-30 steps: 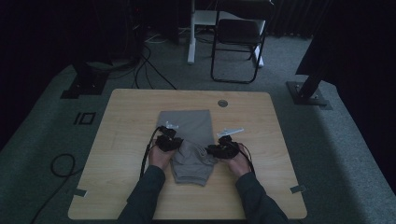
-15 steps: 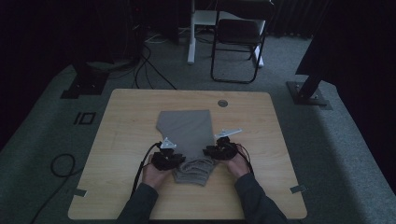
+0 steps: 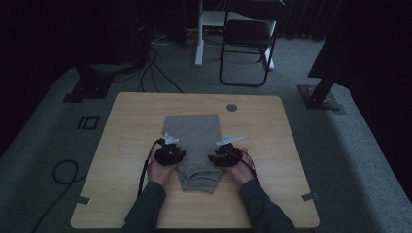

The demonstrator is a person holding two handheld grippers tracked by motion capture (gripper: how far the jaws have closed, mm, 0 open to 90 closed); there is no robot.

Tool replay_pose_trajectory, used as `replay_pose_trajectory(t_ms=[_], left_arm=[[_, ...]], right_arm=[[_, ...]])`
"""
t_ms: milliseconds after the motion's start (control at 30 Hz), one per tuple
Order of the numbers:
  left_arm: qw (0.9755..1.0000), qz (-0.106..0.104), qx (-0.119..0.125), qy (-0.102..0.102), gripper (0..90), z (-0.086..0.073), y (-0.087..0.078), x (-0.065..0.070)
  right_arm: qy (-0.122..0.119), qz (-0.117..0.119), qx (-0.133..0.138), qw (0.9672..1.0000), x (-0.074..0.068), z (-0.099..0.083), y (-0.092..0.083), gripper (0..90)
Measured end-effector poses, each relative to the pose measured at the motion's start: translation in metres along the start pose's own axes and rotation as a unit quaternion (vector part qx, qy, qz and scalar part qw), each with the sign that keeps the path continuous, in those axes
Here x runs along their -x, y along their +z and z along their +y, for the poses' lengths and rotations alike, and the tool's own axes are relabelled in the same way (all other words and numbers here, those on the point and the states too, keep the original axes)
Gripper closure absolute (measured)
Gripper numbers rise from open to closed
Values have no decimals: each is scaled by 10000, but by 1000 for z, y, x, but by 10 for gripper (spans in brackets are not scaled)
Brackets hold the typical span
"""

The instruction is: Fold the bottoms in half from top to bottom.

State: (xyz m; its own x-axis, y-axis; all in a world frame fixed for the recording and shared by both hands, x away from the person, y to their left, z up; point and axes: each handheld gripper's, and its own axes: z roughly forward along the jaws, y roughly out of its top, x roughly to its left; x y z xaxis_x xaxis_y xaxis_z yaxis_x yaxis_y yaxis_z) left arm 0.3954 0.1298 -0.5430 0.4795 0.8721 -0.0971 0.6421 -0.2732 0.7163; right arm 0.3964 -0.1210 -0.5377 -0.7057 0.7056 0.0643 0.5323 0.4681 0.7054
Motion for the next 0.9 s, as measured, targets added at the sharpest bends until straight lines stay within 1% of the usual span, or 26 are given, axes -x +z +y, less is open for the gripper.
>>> replay_pose_trajectory(t_ms=[67,167,233,267,367,467,533,600,733,833,900], left_arm=[[10000,35,18,-76,651,4,5,-3],[9999,75,-35,-100,645,7,11,-4],[9999,99,-21,-33,638,5,11,-3],[10000,99,-11,6,634,4,11,-2],[10000,50,19,-11,636,0,8,-2],[10000,-16,66,26,643,-6,4,0],[9999,6,104,73,649,-11,1,3],[9999,-1,103,127,656,-16,-4,6],[9998,-100,83,159,655,-25,-13,12],[9994,-133,57,299,655,-34,-21,17],[9993,-196,81,313,655,-40,-26,18]], right_arm=[[17,-196,-14,9998,2,5,8,561],[38,-410,-30,9991,6,8,19,546],[131,-377,62,9992,8,8,21,543],[131,-376,65,9992,8,8,21,542],[-3,-400,124,9991,5,3,19,540],[18,-381,195,9991,2,-3,16,541],[-47,-394,189,9990,-1,-6,13,542],[-42,-374,167,9992,-5,-9,11,542],[-98,-342,185,9992,-12,-16,5,542],[-108,-326,187,9992,-19,-21,0,542],[-121,-308,189,9993,-25,-26,-4,542]])
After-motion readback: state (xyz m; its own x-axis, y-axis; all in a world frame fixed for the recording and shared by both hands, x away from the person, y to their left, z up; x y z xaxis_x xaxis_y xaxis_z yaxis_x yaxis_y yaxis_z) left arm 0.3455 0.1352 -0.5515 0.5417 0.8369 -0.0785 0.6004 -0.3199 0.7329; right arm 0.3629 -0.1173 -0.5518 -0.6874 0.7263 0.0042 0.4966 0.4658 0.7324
